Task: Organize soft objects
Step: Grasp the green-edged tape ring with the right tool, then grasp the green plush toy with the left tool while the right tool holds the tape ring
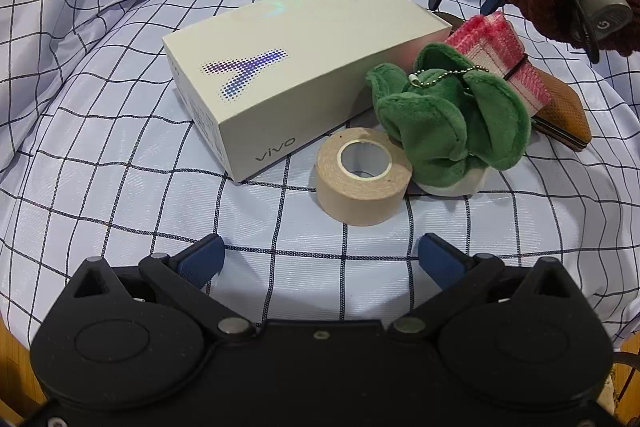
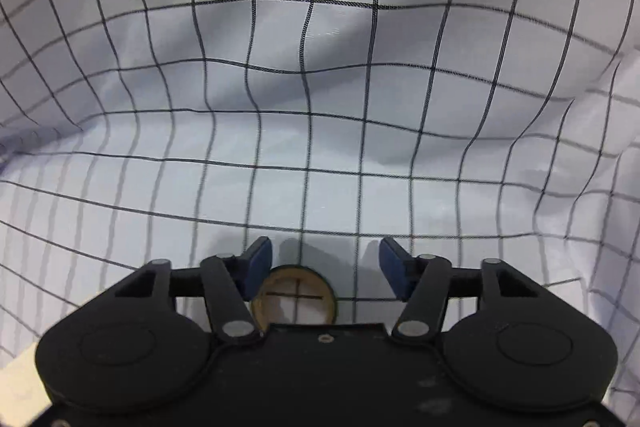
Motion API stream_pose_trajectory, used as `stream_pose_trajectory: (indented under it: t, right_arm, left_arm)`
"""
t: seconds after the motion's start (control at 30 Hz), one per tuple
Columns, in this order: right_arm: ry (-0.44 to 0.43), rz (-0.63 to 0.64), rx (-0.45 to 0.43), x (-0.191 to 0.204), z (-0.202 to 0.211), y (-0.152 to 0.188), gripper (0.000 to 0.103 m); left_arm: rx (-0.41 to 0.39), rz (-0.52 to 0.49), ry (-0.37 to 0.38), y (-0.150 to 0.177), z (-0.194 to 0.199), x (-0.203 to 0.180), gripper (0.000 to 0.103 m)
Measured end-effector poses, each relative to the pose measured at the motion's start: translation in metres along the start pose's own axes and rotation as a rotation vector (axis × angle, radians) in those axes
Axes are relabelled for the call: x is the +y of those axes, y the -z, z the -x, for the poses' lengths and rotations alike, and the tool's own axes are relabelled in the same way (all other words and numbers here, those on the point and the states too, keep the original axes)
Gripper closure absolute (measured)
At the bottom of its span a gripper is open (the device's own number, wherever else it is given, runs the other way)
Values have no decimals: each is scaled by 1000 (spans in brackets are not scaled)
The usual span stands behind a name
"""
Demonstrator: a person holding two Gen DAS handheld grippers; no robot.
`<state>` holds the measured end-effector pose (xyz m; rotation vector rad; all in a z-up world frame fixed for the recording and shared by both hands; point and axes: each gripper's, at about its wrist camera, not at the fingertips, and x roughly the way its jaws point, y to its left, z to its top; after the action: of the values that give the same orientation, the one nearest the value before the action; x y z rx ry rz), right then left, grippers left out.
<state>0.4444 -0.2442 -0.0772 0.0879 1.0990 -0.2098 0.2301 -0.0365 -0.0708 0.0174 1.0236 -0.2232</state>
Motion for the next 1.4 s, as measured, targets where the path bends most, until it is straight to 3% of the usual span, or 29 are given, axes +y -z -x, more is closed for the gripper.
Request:
stream_pose_trajectory:
  t: [0.03,0.1,0.2,0.27,0.33,0.43,0.8,0.87,1.0,1.13,1.27,1.4]
  right_arm:
    - [-22,-8,3,-3,2,2,29]
    - [-34,5,4,-3,3,6,22]
    - [1,64,1,4,2,16,23]
    - [16,83,3,6,-2,21,27]
    - [8,75,15,7,-3,25,45]
    - [-48,43,34,-4,-4,23,56]
    - [-70,-56,-72,-67,42,24,56]
    - [-70,-72,-89,-80,51,30,56]
    - [-75,-106,-114,-108,70,46,56]
    - [-88,-130,-130,-130,82,59,56]
    - [-101,-136,-154,-146,93,70,56]
    - [-115,-135,-168,-152,100,83,56]
  left_arm:
    - [-1,0,-1,0,0,0,3]
    - [-1,-1,-1,0,1,0,3]
    - [-1,-1,0,0,1,0,3]
    - [0,0,0,0,1,0,3]
    - [-1,1,1,0,0,0,3]
    - [-3,0,0,0,0,0,3]
    - [11,25,42,-4,1,8,7]
    - [-12,32,53,-7,8,12,13]
    - [-96,-10,36,-15,28,7,13]
    - [-139,-5,110,-25,43,1,11]
    - [-149,-3,153,-33,45,-11,8]
    - [-152,-41,143,-41,39,-27,8]
